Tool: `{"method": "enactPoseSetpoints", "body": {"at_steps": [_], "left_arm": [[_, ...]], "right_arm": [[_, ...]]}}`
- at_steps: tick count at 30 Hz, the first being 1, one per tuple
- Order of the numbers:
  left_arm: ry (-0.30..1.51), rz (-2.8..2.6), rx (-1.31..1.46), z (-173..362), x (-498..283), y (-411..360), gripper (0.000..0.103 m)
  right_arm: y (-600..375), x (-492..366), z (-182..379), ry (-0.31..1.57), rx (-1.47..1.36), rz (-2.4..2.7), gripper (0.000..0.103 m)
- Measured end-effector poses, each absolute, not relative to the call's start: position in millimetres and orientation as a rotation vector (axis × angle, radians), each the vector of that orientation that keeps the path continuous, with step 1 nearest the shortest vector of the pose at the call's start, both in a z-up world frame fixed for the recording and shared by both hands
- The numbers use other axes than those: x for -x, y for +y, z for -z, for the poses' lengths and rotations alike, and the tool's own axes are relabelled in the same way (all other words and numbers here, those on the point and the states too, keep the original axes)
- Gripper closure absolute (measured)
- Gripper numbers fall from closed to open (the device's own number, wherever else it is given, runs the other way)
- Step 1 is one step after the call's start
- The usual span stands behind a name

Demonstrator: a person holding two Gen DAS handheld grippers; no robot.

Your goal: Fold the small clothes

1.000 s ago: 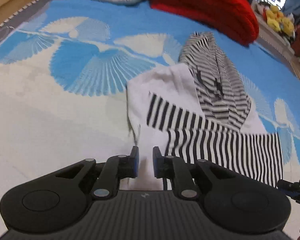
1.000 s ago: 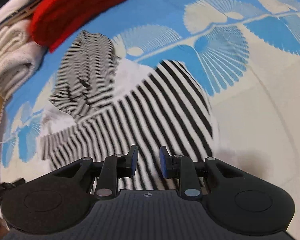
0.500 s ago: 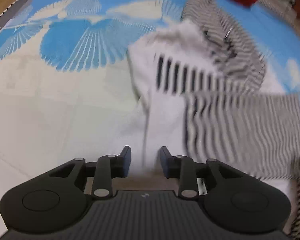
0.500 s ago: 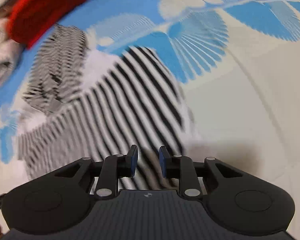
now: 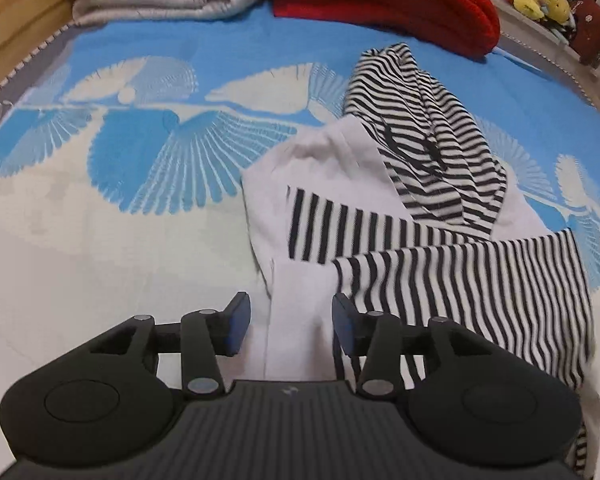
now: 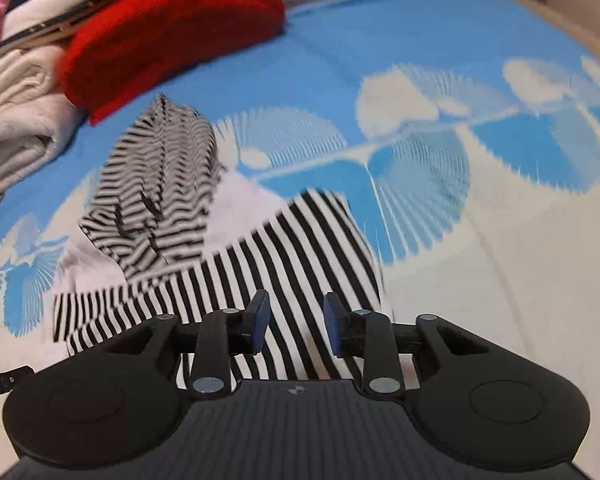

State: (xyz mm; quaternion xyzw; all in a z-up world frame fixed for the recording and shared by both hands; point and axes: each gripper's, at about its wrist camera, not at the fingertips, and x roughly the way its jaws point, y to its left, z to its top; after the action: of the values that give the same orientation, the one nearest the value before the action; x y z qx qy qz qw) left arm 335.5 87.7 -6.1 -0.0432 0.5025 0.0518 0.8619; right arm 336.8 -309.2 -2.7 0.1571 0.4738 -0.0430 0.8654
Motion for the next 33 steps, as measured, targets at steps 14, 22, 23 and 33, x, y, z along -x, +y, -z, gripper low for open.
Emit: {"method": "enactPoseSetpoints", "body": {"at_steps": [14,22,23,33], "left_arm": [[0.847,-0.199,0.005,-13.7,-346.4,78.8,0.053],[0.838,-0.145,0.029,-17.8,-364.4,87.0,0.053],[0.837,-0.130,0.041,-19.3,-370.8,86.2,0.053],[0.811,0.013,-0.046,-14.7,-511.5,41.3,0.101]], "right_arm": [[-300.5,-345.2,-21.5,0.921,-0.235,0.068,0.071],[-308.7,-349.4,-28.6,0.914,-0.228,0.050,0.071],[-308.6,-350.1,-29.1,0.918,-0.225,0.048,0.071],[-307.2,-362.3,-16.1,0.989,-0.200,0.004,0.070]]}}
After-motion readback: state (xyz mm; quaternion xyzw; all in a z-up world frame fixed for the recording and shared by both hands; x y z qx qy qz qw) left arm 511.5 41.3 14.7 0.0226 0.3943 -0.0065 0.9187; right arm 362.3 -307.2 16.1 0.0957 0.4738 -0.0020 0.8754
